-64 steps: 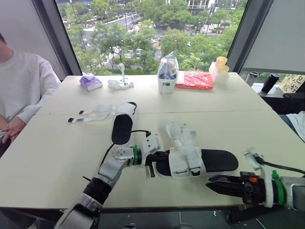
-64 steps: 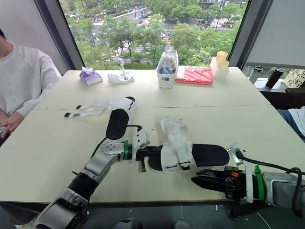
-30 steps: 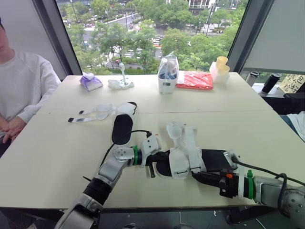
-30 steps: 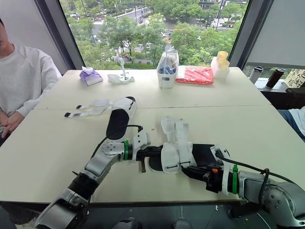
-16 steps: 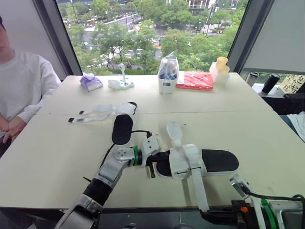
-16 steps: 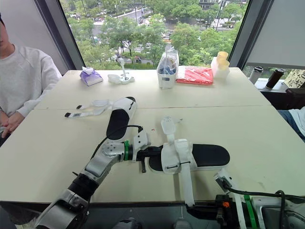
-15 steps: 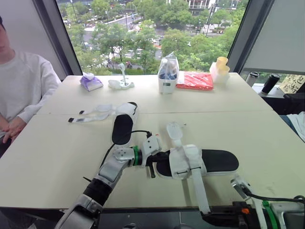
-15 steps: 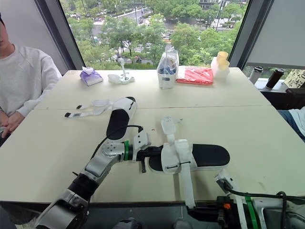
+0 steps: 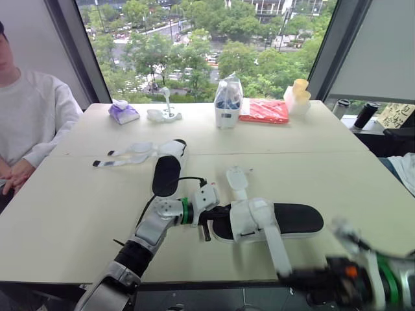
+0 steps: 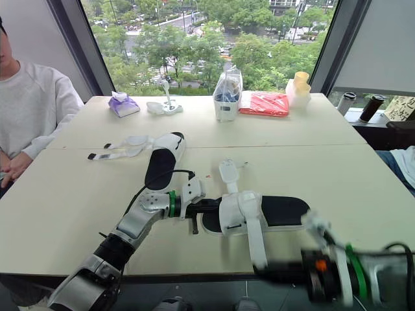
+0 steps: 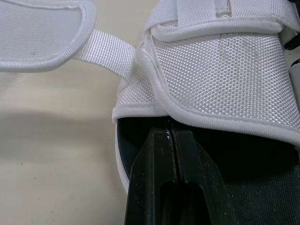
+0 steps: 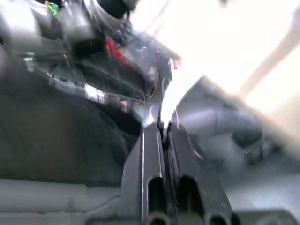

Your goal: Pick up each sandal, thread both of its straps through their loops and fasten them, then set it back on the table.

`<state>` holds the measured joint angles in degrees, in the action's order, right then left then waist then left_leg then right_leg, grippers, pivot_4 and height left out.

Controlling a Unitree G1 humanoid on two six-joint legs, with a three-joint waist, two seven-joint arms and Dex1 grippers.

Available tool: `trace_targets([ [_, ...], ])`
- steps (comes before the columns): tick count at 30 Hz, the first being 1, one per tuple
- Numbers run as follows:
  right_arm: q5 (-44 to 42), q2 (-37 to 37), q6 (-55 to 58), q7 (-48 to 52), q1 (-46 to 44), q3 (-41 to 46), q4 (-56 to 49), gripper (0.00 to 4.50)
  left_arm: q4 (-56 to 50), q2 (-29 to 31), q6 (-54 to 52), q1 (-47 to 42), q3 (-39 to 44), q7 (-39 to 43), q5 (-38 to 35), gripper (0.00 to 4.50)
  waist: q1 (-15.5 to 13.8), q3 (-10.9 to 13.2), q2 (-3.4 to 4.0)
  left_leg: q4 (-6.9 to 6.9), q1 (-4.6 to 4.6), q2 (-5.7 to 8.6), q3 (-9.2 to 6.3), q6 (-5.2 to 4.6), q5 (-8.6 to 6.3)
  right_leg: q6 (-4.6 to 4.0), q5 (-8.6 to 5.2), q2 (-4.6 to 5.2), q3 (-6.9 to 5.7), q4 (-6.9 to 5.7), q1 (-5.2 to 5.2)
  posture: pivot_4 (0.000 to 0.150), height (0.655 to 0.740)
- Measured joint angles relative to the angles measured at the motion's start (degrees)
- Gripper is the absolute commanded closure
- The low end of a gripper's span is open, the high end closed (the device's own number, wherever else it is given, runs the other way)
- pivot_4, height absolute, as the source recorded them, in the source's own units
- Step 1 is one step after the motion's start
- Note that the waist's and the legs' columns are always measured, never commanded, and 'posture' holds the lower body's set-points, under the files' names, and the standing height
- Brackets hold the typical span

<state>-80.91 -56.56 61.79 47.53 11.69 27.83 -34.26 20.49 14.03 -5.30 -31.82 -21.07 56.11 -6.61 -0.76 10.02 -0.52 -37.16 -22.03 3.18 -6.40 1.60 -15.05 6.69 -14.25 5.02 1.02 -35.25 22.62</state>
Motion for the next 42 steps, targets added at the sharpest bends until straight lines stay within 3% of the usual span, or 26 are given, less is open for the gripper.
trace_targets([
  [5,-8.19,6.66,-0.96,-12.26,-12.84,-7.92,9.74,4.45,0.05,-0.55,0.18,-0.12,-0.15,0.39,0.02,4.5,-0.15,-0.07,-0.05,0.09,-0.18,0.05,-0.13,-0.02,-0.01,0.14,0.12,0.04,-0.06,0.1,0.11,0.15,0.74],
  [9,-6.57,11.68,-0.88,-18.42,-19.23,-13.76,17.77,4.45,-0.55,-0.63,0.17,0.25,-0.21,-0.01,0.2,4.5,-0.15,-0.09,0.0,0.04,-0.24,0.1,-0.1,-0.03,0.0,0.12,0.12,0.1,-0.01,0.08,0.17,0.15,0.74],
  [17,-0.79,15.45,0.41,-20.42,-31.15,-17.28,30.92,4.45,-1.89,-0.34,-0.08,1.35,0.0,-1.14,0.38,4.5,0.03,-0.17,0.09,0.06,-0.18,0.08,-0.08,-0.03,0.0,0.1,0.12,0.05,0.0,0.06,0.16,0.15,0.74],
  [20,2.43,15.55,0.75,-21.91,-32.85,-17.24,34.03,3.48,-2.27,-0.48,-0.11,1.74,0.05,-1.66,0.38,4.5,-0.02,-0.17,0.09,0.08,-0.19,0.09,-0.09,-0.03,-0.01,0.13,0.14,0.05,0.0,0.06,0.17,0.15,0.74],
  [23,5.58,15.56,1.52,-22.46,-32.66,-17.18,35.23,1.99,-2.62,-0.43,-0.21,1.96,0.21,-1.89,0.38,4.5,0.02,-0.18,0.15,0.08,-0.23,0.09,-0.07,-0.04,-0.01,0.13,0.14,0.05,0.01,0.05,0.23,0.15,0.74],
  [27,6.69,15.65,0.9,-21.98,-33.24,-14.28,35.75,1.99,-2.86,-0.44,-0.39,2.27,0.43,-2.29,0.38,4.5,0.03,-0.2,0.17,0.07,-0.23,0.09,-0.06,-0.04,0.0,0.13,0.14,0.05,0.02,0.04,0.23,0.15,0.74],
  [31,14.32,12.06,-2.75,-16.65,-36.75,-14.67,35.73,1.99,-3.25,-0.42,-0.41,2.71,0.49,-2.66,0.38,4.5,0.09,-0.25,0.26,0.07,-0.22,0.09,-0.01,-0.04,0.0,0.14,0.14,0.03,0.01,0.04,0.23,0.15,0.74],
  [37,32.21,10.19,-11.06,-4.07,-43.63,-26.29,43.48,1.99,-3.13,-0.59,-0.44,2.59,0.39,-2.63,0.39,4.5,0.15,-0.26,0.27,0.07,-0.18,0.1,0.02,-0.04,0.0,0.15,0.14,0.02,0.01,0.04,0.21,0.15,0.74],
  [42,41.21,12.67,-14.67,3.58,-48.76,-31.93,53.38,1.99,-2.93,-0.62,-0.44,2.38,0.38,-2.54,0.39,4.5,0.14,-0.25,0.28,0.07,-0.19,0.12,0.01,-0.03,0.0,0.16,0.15,0.03,0.02,0.03,0.23,0.15,0.74],
])
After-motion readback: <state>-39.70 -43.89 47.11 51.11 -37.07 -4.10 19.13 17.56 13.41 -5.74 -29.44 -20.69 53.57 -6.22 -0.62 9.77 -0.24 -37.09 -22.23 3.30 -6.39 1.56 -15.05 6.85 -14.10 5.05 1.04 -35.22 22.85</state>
